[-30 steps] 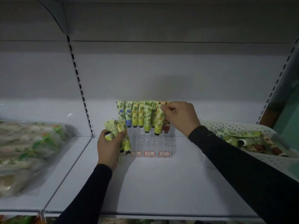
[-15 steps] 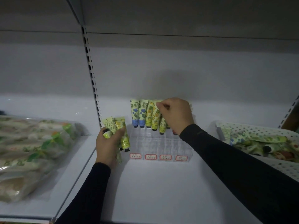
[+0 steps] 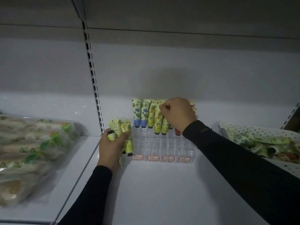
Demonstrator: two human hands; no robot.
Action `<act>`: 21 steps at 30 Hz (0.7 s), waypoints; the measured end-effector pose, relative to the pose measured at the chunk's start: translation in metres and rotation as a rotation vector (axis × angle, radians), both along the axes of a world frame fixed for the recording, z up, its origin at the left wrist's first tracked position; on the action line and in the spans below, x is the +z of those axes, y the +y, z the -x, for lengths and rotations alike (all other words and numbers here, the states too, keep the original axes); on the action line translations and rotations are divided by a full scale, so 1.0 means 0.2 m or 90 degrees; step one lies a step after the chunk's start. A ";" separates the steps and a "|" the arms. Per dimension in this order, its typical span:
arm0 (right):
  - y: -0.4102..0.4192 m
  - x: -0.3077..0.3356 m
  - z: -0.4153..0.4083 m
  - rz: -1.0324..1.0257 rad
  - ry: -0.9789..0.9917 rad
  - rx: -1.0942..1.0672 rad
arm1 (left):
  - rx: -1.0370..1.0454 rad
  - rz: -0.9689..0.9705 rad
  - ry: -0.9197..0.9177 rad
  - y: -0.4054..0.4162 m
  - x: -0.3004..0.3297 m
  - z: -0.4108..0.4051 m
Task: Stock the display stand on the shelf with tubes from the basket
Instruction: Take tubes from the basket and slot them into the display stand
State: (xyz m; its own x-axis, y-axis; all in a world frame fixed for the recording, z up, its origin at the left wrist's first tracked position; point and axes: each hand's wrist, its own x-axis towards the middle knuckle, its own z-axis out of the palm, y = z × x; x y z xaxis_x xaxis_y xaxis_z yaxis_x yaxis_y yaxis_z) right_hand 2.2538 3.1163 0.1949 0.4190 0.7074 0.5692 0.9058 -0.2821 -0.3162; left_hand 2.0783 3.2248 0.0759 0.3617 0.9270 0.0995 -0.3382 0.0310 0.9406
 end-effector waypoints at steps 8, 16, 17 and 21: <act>0.00 0.02 -0.02 0.020 -0.013 0.012 | 0.001 -0.001 -0.011 0.01 -0.01 -0.01; 0.02 0.02 -0.03 0.029 0.007 0.015 | -0.002 0.003 -0.022 0.00 -0.01 -0.01; 0.02 0.02 -0.03 0.028 0.011 0.013 | -0.003 0.003 -0.022 0.00 -0.01 -0.01; 0.01 0.01 -0.03 0.038 0.006 0.006 | -0.006 -0.002 -0.020 -0.01 0.00 0.00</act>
State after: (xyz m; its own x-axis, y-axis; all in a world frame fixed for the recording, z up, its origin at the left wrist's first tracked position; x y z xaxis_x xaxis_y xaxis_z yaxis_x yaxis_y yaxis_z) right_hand 2.2593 3.1190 0.1976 0.4172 0.7438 0.5223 0.9056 -0.2920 -0.3075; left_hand 2.0788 3.2234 0.0765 0.3676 0.9230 0.1136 -0.3680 0.0322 0.9293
